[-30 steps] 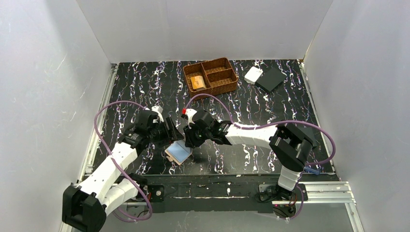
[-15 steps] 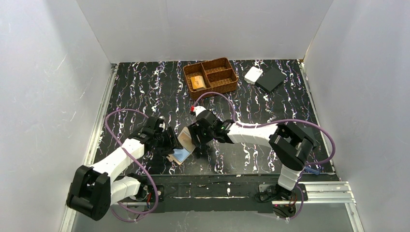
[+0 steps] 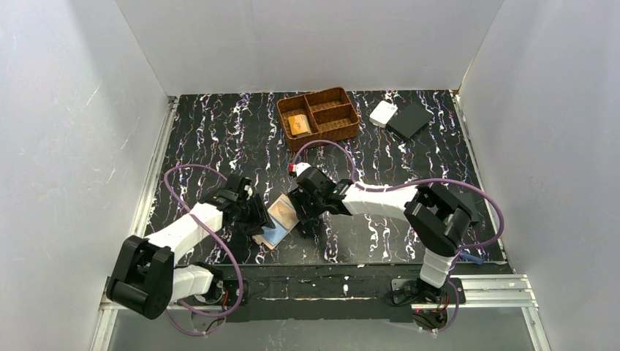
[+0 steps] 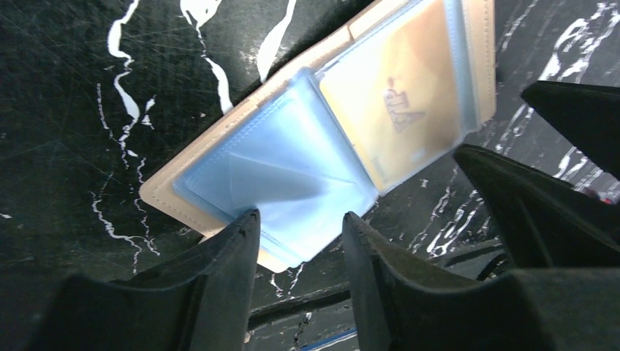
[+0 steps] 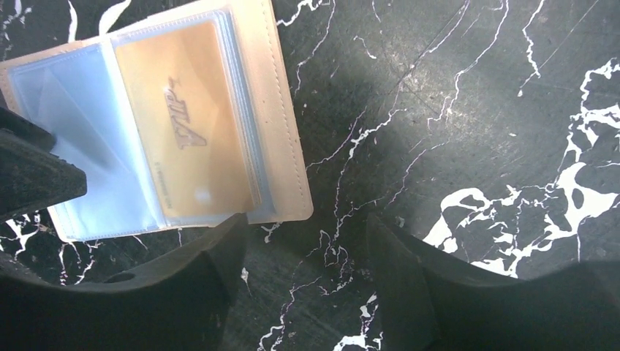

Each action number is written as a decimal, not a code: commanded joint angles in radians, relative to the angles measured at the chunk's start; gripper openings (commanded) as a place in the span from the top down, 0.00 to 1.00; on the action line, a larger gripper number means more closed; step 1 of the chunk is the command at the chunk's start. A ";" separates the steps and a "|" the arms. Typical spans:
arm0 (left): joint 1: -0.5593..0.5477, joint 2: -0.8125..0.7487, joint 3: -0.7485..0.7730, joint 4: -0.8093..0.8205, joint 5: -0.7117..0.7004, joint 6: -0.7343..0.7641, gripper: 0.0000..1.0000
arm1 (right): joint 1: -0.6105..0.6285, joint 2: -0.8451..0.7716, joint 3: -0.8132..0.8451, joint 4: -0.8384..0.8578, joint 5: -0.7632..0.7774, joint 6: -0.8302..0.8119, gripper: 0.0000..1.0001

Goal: Put the credit cards into the card holder
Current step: Open the card holder at the center of the board, then move the storage box to the center of the board.

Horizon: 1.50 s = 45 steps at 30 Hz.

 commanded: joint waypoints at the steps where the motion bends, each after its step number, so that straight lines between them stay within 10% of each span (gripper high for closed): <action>1: 0.004 0.064 0.036 -0.100 -0.119 0.037 0.59 | 0.006 -0.016 0.075 -0.034 0.019 -0.034 0.35; 8: 0.005 0.097 0.061 -0.125 -0.157 0.050 0.68 | 0.005 0.018 0.134 -0.069 0.008 -0.052 0.51; 15: 0.107 0.257 0.142 -0.188 -0.199 0.082 0.77 | -0.066 0.011 0.213 0.026 -0.199 0.030 0.40; 20: 0.111 0.075 0.165 -0.205 -0.017 0.097 0.71 | -0.149 -0.028 0.182 0.007 -0.317 0.023 0.32; 30: 0.111 -0.011 0.133 -0.078 0.227 0.012 0.71 | -0.212 0.022 0.056 0.249 -0.574 0.196 0.56; 39: 0.103 -0.018 0.145 -0.011 0.297 0.008 0.55 | -0.430 -0.073 0.079 0.126 -0.281 0.375 0.14; 45: 0.099 -0.025 0.164 -0.022 0.339 0.047 0.44 | -0.453 -0.020 0.261 0.113 -0.211 0.246 0.12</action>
